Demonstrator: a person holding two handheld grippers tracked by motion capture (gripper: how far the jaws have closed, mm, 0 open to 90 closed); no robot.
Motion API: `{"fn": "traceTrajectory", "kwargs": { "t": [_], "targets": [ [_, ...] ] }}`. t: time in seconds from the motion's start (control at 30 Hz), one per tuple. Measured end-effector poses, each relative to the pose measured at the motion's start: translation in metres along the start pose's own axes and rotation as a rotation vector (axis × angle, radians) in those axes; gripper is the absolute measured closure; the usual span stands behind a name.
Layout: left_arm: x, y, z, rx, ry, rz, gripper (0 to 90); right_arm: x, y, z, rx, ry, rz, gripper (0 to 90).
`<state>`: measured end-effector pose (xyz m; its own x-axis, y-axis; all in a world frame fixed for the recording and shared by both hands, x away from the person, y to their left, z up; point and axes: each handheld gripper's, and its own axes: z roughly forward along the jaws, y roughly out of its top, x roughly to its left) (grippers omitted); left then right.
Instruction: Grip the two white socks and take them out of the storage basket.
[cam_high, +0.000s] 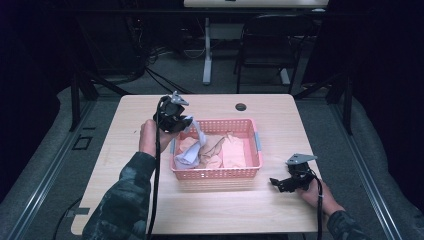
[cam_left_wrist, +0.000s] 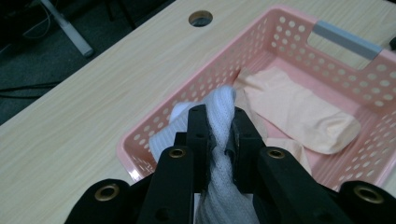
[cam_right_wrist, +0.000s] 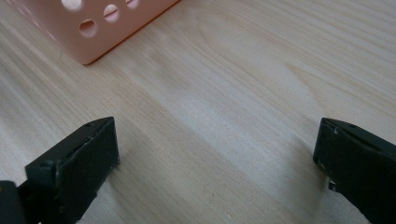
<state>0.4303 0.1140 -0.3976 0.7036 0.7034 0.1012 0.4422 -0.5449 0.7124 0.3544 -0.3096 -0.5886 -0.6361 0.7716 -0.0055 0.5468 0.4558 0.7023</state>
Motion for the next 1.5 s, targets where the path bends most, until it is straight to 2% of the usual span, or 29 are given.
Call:
{"fn": "traceTrajectory", "kwargs": {
  "t": [0.07, 0.37, 0.73, 0.93, 1.17, 1.5],
  "targets": [
    [0.001, 0.003, -0.006, -0.015, -0.009, -0.004, 81.3, 0.000, 0.000, 0.000, 0.000, 0.000, 0.000, 0.0],
    [-0.001, 0.009, -0.020, -0.032, 0.003, 0.017, 81.3, 0.000, 0.000, 0.000, 0.000, 0.000, 0.000, 0.0],
    [0.003, 0.016, -0.038, -0.064, 0.011, 0.013, 81.3, 0.000, 0.000, 0.000, 0.000, 0.000, 0.000, 0.0],
    [0.005, 0.020, -0.046, -0.066, 0.013, 0.021, 81.3, 0.000, 0.000, 0.000, 0.000, 0.000, 0.000, 0.0],
    [0.008, 0.024, -0.061, -0.072, 0.035, 0.030, 81.3, 0.000, 0.000, 0.000, 0.003, -0.003, -0.003, 0.0],
    [0.016, 0.023, -0.075, -0.089, 0.058, 0.014, 81.3, 0.000, 0.000, 0.000, 0.003, -0.003, -0.002, 0.0]
  ]
}}
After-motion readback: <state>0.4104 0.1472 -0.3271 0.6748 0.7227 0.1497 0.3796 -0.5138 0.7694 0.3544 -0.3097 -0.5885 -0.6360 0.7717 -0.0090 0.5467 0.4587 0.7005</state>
